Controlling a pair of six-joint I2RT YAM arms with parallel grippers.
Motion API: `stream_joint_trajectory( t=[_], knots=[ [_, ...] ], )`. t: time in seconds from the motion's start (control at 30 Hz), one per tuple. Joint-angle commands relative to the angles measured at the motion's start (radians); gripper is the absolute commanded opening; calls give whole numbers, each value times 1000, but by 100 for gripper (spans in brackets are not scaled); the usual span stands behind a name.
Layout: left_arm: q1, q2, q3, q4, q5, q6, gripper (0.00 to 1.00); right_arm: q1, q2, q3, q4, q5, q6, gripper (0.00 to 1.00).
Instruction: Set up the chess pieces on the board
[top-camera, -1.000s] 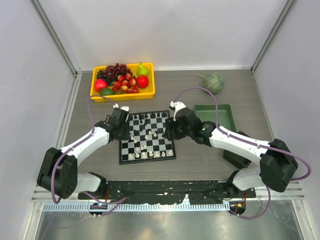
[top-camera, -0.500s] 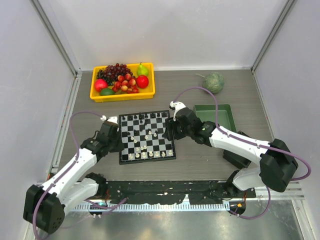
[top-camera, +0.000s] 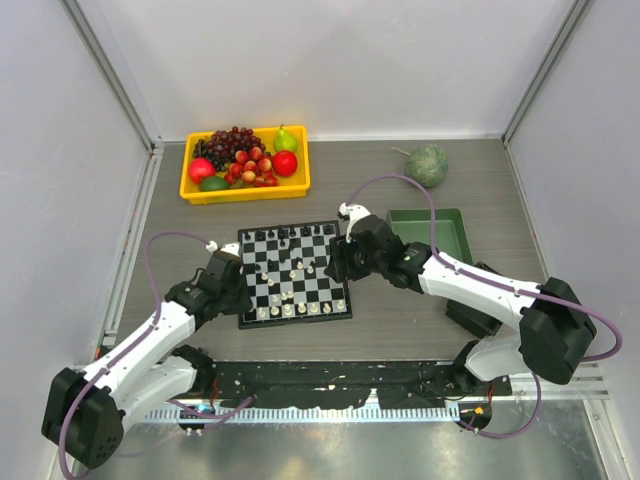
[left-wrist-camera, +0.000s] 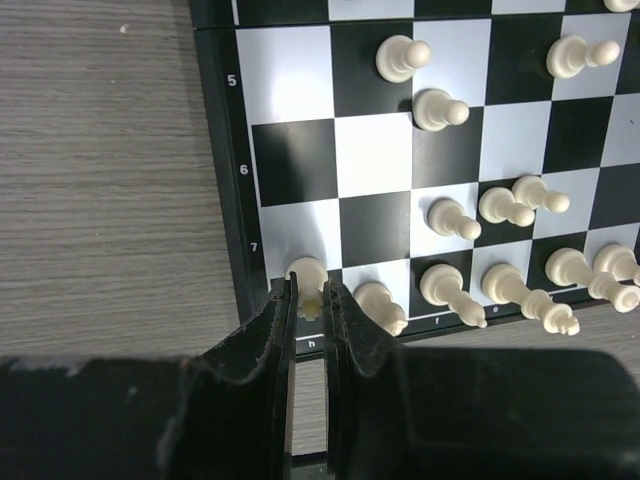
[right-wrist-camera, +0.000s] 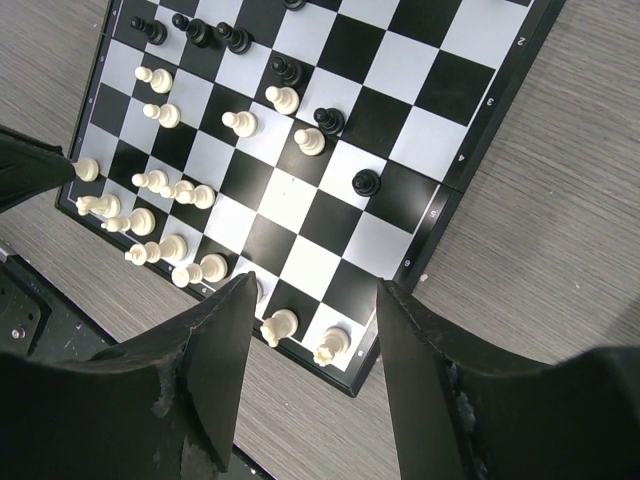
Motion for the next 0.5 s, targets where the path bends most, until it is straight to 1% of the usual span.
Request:
stream_joint_trajectory(
  t=[0.0,0.27,0.47],
  knots=[
    [-27,-16,-4,-27,2,-33,4,-6,-24,0,45,-1,7,57],
    [-73,-57,-56,-31,-8,-98,4,-4,-22,0,45,4,8,57],
    [-79,-64,-49,-57,-45,-111,4,-4,-17,2,48,-7,8,57]
  ],
)
